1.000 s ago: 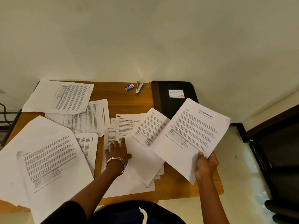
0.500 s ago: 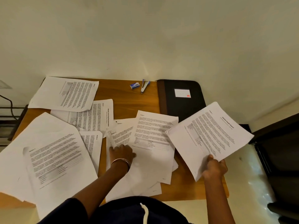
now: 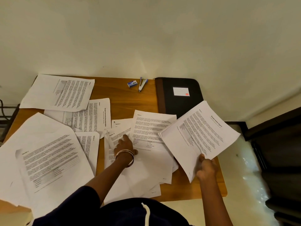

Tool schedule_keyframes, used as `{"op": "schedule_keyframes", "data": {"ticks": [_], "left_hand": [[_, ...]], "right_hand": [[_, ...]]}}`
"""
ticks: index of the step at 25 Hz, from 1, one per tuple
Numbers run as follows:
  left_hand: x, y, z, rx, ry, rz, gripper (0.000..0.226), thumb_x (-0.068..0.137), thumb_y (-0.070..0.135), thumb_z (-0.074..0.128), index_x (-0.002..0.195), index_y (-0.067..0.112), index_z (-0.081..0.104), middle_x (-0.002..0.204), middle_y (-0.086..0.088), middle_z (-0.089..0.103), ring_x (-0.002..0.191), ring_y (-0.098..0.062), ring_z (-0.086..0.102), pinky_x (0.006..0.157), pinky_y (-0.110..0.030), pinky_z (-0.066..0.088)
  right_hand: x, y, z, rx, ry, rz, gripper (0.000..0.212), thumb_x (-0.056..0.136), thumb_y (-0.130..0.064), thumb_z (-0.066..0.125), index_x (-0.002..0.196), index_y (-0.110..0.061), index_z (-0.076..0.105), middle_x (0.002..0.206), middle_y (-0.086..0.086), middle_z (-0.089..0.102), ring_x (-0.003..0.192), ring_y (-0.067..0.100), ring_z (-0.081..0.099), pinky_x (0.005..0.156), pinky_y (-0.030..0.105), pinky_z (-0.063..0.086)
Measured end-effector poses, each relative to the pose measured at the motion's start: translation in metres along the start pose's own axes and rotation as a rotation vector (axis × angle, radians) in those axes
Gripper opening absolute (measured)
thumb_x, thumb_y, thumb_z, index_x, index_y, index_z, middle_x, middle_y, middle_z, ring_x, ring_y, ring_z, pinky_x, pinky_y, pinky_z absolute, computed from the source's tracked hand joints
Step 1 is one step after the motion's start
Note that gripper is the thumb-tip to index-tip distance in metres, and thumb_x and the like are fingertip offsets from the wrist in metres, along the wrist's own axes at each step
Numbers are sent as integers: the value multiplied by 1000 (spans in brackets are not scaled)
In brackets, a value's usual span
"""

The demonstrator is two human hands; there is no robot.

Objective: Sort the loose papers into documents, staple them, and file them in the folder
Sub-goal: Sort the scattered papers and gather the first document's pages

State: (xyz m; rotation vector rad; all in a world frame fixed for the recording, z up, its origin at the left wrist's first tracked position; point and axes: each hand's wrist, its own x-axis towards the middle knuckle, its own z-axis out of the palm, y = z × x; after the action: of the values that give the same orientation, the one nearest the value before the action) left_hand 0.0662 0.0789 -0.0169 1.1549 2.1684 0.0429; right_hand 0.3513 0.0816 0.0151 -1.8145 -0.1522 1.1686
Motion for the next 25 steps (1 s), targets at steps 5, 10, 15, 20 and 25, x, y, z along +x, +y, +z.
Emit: {"op": "schedule_keyframes", "data": {"ticks": [5, 10, 15, 20, 25], "left_hand": [[5, -13, -7, -330, 35, 23, 23, 88, 28, 61, 91, 6, 61, 92, -14, 64, 84, -29, 56, 77, -33, 47], [-1, -12, -16, -866, -118, -22, 29, 91, 9, 53, 116, 21, 59, 123, -3, 56, 111, -32, 52, 97, -47, 46], [-26, -4, -24, -1013, -276, 120, 34, 91, 28, 56, 124, 25, 50, 123, -2, 57, 114, -28, 53, 93, -44, 47], [-44, 16, -37, -912, -240, 339, 51, 90, 15, 58, 136, 27, 40, 128, 1, 55, 113, -25, 55, 87, -37, 51], [-57, 29, -56, -1036, -288, 494, 48, 90, 6, 55, 125, 37, 43, 123, 5, 57, 107, -19, 58, 88, -34, 53]], "right_hand": [[-2, 2, 11, 47, -198, -11, 26, 91, 2, 56, 103, -19, 67, 115, 12, 66, 107, 30, 61, 94, 51, 49], [-21, 6, 39, -333, -372, -145, 17, 92, -5, 58, 105, -14, 64, 108, 6, 69, 93, 21, 66, 74, 37, 56], [-23, 18, 54, -546, -411, -174, 19, 94, -7, 55, 107, -20, 61, 113, 5, 66, 95, 22, 64, 79, 37, 54], [-22, 5, 49, -359, -466, -171, 30, 84, -24, 71, 112, -19, 63, 114, 5, 69, 98, 25, 67, 86, 46, 56], [-18, -19, 30, 50, -641, -93, 58, 75, -20, 76, 127, -23, 49, 113, 5, 70, 99, 25, 69, 81, 50, 57]]}}
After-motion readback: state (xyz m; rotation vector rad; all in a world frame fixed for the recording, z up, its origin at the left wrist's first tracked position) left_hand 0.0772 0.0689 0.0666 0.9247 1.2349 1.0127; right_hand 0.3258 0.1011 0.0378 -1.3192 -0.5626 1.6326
